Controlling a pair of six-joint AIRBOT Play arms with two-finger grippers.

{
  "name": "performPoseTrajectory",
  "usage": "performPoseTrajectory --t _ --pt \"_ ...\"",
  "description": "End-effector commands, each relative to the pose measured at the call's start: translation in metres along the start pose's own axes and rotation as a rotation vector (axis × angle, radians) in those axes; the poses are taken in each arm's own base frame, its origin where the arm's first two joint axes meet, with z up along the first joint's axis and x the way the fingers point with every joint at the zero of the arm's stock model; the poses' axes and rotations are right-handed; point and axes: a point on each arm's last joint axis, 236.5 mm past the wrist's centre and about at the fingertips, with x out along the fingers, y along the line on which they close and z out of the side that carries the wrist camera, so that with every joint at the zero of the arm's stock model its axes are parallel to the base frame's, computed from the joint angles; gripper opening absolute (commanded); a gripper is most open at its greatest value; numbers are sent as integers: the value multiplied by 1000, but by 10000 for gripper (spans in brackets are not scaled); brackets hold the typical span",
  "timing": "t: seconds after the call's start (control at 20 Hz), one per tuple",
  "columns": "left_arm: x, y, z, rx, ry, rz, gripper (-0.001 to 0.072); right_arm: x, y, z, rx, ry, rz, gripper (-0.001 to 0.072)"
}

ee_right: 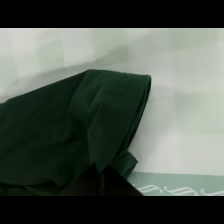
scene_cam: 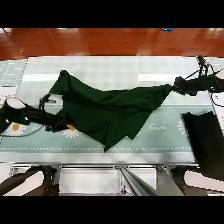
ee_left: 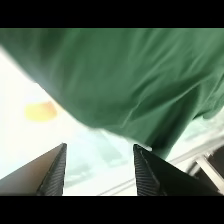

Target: Fold the shirts.

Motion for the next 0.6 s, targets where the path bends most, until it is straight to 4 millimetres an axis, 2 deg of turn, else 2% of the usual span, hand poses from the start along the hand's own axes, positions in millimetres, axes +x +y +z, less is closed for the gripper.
performPoseTrajectory --t 0.0,0.35,0.4,0.45,0.55 --pt "33 2 -18 -133 -31 -85 506 0 5 -6 -19 25 28 23" --pt "66 -10 9 -182 -211 -53 497 0 7 -9 -18 38 34 23" --pt "68 -14 11 -173 -225 -57 360 0 8 -10 -16 45 40 23" --pt "67 -21 15 -141 -241 -70 6 -1 12 -12 -9 53 56 23" --pt "52 -47 33 -43 -274 -117 15 -5 25 -11 -12 46 106 23"
